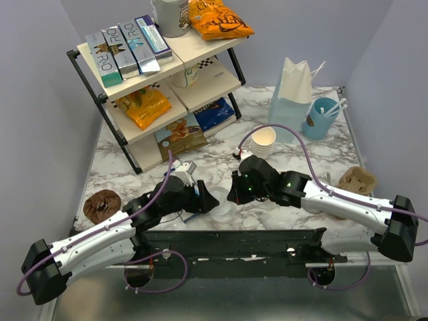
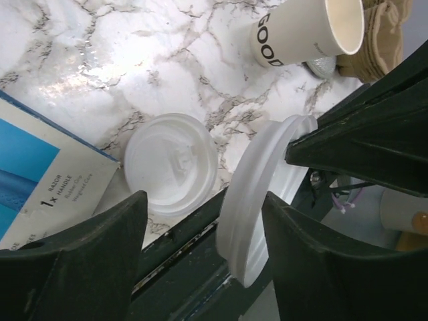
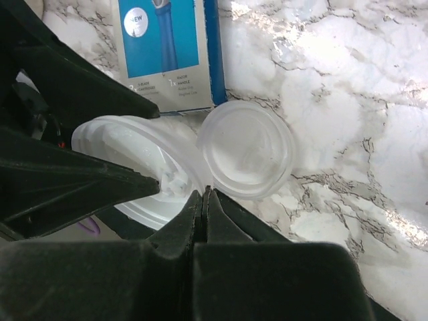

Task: Pack the takeout coffee

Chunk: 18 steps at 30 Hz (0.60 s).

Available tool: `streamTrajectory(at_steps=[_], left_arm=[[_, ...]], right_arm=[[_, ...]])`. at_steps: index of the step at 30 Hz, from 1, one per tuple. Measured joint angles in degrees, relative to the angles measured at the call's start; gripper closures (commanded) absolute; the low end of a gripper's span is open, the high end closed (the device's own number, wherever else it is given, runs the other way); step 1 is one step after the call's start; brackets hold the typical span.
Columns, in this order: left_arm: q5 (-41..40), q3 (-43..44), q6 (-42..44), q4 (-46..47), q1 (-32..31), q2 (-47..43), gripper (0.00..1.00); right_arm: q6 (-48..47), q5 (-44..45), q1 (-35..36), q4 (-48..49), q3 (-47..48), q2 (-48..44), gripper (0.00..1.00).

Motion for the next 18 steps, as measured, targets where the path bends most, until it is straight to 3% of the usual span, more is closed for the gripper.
streamTrajectory(at_steps=[5,9,18], left_arm=[[1.36,1.66,-0.85,0.96,0.0,1.68,0.66],[2.03,2.45,-1.53,1.6,-0.17,2.36,0.79],[1.53,2.73,-3.08,1.9,-0.76,1.81,0.92]], right_arm=[[-1.38,-0.2,0.0,0.48,0.0,-0.2,0.99],[-2.45,0.0,0.0,0.33,0.0,-0.33,0.99],[-3.26,6.43,0.33,-4.22,3.69,3.28,0.99]])
